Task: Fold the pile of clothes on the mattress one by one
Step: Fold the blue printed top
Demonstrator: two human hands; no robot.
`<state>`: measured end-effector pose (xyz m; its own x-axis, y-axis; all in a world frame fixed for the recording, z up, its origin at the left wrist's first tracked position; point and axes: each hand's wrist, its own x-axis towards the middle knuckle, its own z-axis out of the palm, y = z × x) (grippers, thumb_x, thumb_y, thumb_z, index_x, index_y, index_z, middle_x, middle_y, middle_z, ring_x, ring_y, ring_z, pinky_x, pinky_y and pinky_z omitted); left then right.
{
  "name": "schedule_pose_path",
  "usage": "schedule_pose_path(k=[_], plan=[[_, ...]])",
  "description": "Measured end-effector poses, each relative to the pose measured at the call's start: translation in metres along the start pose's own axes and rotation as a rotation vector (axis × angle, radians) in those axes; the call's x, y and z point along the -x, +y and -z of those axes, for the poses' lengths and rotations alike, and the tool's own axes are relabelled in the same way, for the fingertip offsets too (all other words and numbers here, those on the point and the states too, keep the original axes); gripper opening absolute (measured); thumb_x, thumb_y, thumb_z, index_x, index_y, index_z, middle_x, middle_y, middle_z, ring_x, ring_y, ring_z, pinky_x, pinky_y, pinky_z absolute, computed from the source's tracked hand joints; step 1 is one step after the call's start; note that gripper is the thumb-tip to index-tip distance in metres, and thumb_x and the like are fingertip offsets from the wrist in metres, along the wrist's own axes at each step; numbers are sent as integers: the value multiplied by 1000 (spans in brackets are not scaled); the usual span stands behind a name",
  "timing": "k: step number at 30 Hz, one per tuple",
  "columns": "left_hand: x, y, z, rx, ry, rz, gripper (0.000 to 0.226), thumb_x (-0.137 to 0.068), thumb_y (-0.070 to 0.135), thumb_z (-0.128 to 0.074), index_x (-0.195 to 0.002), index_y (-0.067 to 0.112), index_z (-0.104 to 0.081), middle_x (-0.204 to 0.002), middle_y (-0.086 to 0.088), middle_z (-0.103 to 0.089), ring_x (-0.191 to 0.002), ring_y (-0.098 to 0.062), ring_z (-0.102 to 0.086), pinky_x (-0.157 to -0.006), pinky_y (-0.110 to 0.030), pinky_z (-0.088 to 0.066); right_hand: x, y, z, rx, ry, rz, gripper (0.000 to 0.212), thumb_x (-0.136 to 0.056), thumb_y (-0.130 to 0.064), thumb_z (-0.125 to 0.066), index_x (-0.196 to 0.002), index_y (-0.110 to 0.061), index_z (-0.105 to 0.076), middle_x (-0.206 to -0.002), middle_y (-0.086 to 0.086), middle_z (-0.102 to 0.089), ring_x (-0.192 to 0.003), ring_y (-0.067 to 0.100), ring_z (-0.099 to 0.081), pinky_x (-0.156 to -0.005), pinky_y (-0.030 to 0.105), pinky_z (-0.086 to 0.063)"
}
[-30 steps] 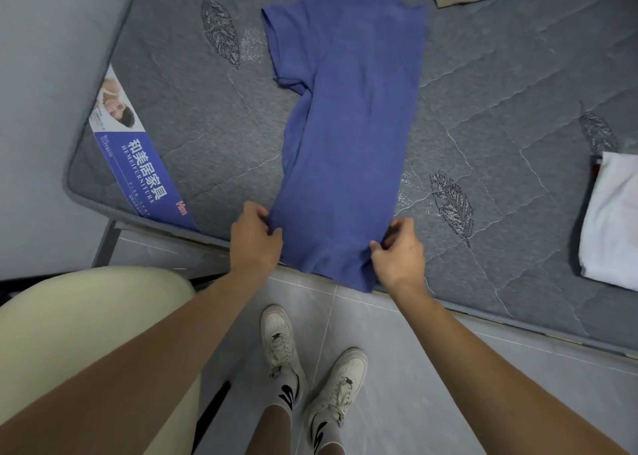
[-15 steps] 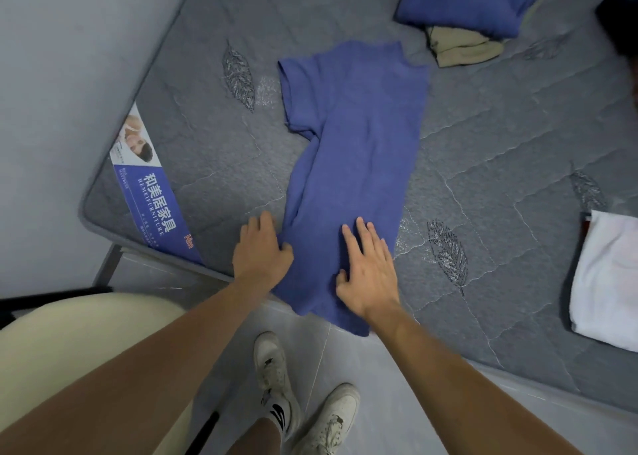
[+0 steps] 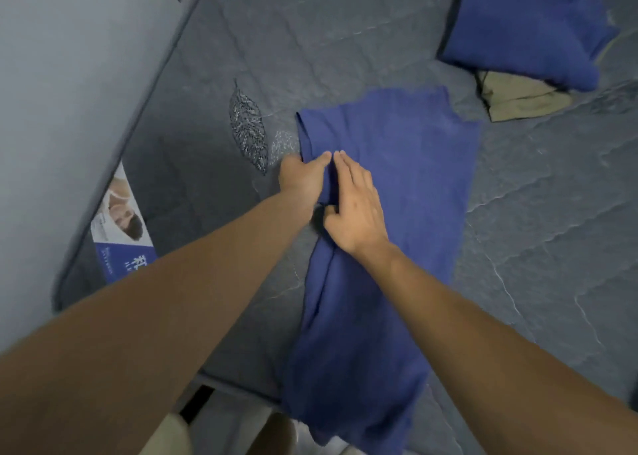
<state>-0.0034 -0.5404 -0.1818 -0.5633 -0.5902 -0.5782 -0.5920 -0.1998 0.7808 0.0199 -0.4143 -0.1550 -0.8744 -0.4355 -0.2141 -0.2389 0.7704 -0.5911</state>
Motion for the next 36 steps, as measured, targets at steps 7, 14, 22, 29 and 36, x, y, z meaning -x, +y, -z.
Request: schedule_pose_path(k=[7,14,22,29,36], plan=[[-16,35,0,-135,-144,-2,31,-84,6,-75,-64,14,-53,-62,-10,-58,-56,-21,-55,-56,-35,-47,-91,-12,25,-570,-19,-493,67,-78,-44,-59,-141,-22,-60,-136,4,-67,-126,26,-61,-110,48,-48],[-6,50,16,-440,-35,-373,16,-83,6,-68,-70,8,-59,-64,-2,-58,-60,-22,-52,-59,-38,-42,-161,-43,41,-516,-263,-652,126,-28,-92,-74,-128,-16,-62,-120,9,-72,-106,32,-72,-91,49,-60],[18,31,-10,-508,-223,-744,8,-89,15,-69,-95,12,-64,-109,1,-54,-96,-20,-60,-81,-40,-53,-164,-14,69,-216,-8,-456,30,-89,-21,-60,-115,-16,-74,-120,13,-73,-118,32,-65,-97,33,-51],[39,3,-22,-712,-463,-918,38,-99,26,-49,-130,12,-66,-133,-1,-56,-117,-23,-55,-91,-47,-55,-119,23,88,191,368,-127,47,-77,-5,-44,-121,-11,-59,-122,14,-58,-109,38,-52,-87,51,-41],[56,-36,2,-820,-658,-977,49,-93,2,-50,-138,14,-64,-145,-7,-53,-129,-28,-53,-104,-47,-49,-109,62,53,384,-254,387,57,-103,-21,-43,-159,-15,-38,-167,5,-33,-156,28,-26,-126,49,-21]])
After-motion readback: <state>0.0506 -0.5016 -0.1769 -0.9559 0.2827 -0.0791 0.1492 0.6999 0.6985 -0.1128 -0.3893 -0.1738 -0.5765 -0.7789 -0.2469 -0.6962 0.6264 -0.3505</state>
